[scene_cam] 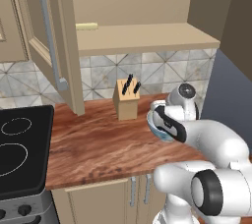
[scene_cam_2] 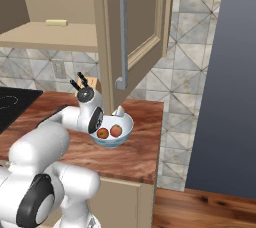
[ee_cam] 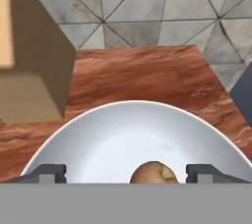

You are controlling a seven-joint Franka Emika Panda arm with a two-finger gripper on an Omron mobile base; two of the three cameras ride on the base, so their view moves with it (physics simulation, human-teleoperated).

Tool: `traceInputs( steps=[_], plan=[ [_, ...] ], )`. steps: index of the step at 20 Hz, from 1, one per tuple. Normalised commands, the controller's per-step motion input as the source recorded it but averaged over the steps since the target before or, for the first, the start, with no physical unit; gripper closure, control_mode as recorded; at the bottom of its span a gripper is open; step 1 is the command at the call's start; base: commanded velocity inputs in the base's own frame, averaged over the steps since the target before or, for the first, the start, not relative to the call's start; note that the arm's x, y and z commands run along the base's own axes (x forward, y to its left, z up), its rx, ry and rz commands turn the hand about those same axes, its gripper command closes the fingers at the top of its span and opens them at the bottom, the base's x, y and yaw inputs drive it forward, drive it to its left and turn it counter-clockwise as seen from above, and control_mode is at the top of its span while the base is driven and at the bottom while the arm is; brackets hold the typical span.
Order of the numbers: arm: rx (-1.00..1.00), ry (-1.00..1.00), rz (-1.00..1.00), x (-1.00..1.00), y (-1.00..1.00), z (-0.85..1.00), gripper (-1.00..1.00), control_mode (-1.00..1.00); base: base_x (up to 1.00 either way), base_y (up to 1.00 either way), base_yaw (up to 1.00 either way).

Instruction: Open the cabinet. Pick the apple and peach from the cabinet and place them into the bowl. Then close the cabinet.

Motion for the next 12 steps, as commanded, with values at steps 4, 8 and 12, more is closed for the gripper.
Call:
traceInputs(
  steps=[4, 8, 12],
  plan=[
    [0.02, -0.14, 0.00, -0.56, 0.00, 0.77, -1.00, -1.00, 0.00, 0.00, 0.00],
    [0.00, -0.22, 0.00, -1.00, 0.02, 0.88, -1.00, -1.00, 0.00, 0.00, 0.00],
    [0.00, -0.25, 0.01, -1.00, 0.14, 0.93, -1.00, -1.00, 0.00, 0.00, 0.00]
  ],
)
